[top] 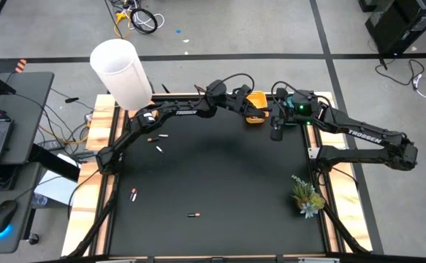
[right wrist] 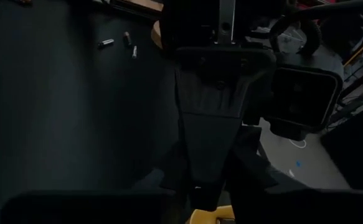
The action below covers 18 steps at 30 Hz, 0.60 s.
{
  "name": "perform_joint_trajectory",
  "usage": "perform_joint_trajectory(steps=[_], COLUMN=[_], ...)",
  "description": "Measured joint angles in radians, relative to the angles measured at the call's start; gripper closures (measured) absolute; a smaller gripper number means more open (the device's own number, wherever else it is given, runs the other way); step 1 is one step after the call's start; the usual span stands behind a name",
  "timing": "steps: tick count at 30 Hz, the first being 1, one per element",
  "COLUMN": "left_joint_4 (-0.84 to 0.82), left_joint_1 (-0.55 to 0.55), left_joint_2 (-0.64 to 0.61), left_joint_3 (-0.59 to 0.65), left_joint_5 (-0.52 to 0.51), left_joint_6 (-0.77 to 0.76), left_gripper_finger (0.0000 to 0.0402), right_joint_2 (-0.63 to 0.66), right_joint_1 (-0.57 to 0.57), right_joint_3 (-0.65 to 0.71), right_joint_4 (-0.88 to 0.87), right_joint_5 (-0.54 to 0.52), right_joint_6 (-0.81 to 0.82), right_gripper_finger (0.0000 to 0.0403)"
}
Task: Sort batteries
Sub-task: Put the silver battery into the blue bin
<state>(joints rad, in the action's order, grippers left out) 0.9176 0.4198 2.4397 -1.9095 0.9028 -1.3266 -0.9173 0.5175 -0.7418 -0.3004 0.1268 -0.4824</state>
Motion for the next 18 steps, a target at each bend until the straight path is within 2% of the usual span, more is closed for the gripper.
perform_joint_trajectory(steps=[5, 12, 18], left_joint_4=[0.0, 0.013, 0.014], left_joint_1=[0.0, 0.0, 0.005], left_joint_2=[0.0, 0.0, 0.0], left_joint_3=[0.0, 0.0, -0.001], left_joint_5=[0.01, 0.03, 0.038], left_joint_6=[0.001, 0.012, 0.012], left_gripper_finger=[0.0326, 0.0258, 0.0247], right_joint_2=[0.0, 0.0, -0.001], right_joint_1=[0.0, 0.0, 0.001], right_joint_3=[0.0, 0.0, 0.0], right_joint_4=[-0.002, -0.004, -0.001], right_joint_5=[0.002, 0.01, 0.009], right_joint_6=[0.002, 0.015, 0.015], right_gripper_finger=[0.032, 0.0327, 0.0348])
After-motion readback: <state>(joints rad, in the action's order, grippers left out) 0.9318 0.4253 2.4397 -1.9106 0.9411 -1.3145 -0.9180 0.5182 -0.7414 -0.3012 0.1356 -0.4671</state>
